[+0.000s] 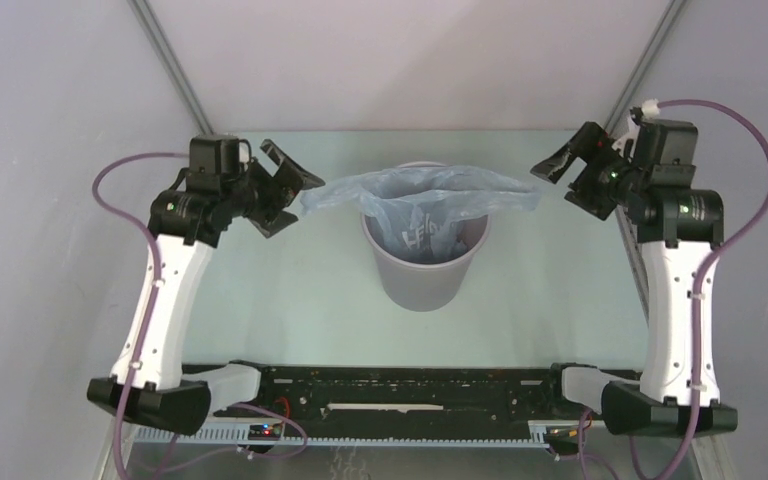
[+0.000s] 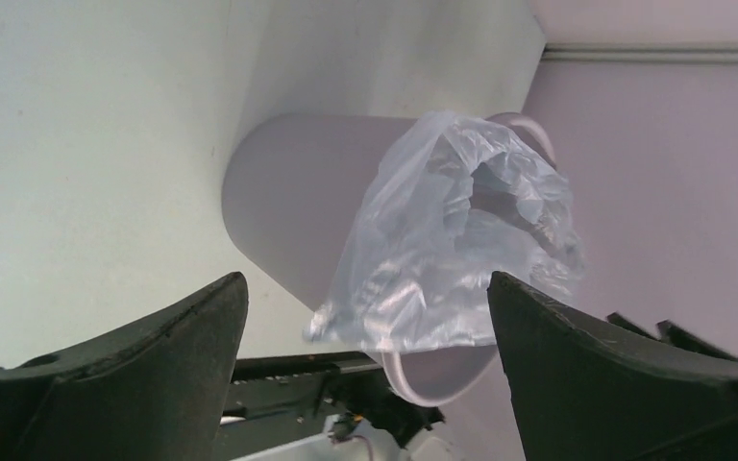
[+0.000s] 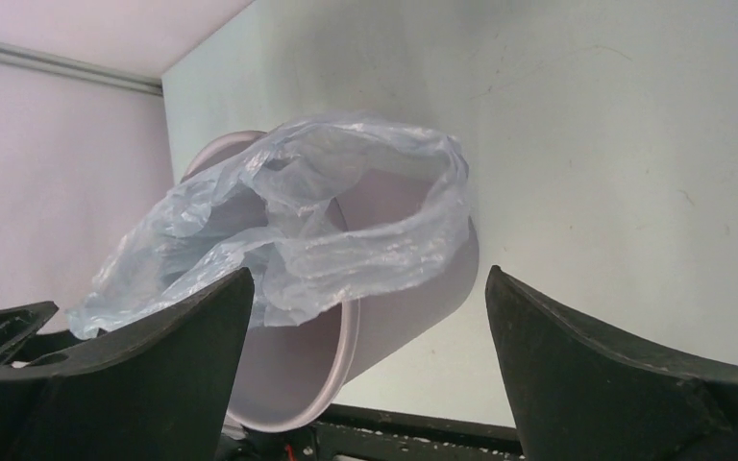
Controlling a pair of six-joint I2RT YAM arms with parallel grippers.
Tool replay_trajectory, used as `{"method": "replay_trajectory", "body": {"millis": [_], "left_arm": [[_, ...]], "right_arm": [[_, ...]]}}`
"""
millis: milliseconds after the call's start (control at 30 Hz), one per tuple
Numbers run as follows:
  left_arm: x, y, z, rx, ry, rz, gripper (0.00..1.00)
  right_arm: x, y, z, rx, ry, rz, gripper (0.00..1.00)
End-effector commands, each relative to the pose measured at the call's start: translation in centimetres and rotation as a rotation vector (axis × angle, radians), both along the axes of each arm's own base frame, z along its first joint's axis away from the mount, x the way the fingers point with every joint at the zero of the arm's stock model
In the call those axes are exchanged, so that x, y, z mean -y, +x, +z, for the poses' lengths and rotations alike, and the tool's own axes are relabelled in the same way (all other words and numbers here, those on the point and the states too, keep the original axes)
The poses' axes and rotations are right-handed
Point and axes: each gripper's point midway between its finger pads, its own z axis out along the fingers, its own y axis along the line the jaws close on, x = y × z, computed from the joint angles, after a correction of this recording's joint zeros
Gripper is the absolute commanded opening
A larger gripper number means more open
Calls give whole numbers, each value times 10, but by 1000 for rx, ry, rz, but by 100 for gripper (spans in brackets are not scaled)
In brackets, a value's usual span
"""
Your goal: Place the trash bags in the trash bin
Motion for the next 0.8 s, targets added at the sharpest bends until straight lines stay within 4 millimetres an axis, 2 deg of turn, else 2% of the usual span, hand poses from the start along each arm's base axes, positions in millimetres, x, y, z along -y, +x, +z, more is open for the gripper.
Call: {"method": "replay_trajectory", "body": {"millis": [0, 133, 233, 300, 400, 500, 600, 667, 700, 767], "left_arm": [[-3, -20, 8, -66, -131, 142, 100], [17, -30, 16, -95, -301, 123, 100], [41, -28, 19, -112, -456, 95, 100], [52, -26, 13, -123, -486, 76, 98], [59, -14, 1, -129, -490, 69, 85], [58, -2, -1, -89, -473, 80, 75], [54, 4, -6, -72, -437, 91, 67], [56, 7, -9, -70, -433, 81, 60], [57, 8, -11, -65, -430, 74, 54], [57, 9, -15, -73, -428, 71, 35]], "right_arm": [[-7, -25, -10, -81, 100, -5, 100], [-39, -37, -12, -110, 369, 19, 100], [-54, -29, -8, -83, 523, -17, 100], [-59, -22, -9, -83, 557, -41, 99], [-72, -14, -12, -113, 584, -35, 94], [-70, -3, -17, -115, 586, -88, 89], [-66, 4, -28, -138, 600, -135, 72], [-66, 10, -30, -137, 612, -150, 68], [-67, 11, -31, -138, 617, -148, 66], [-67, 14, -32, -138, 615, -144, 53]]}}
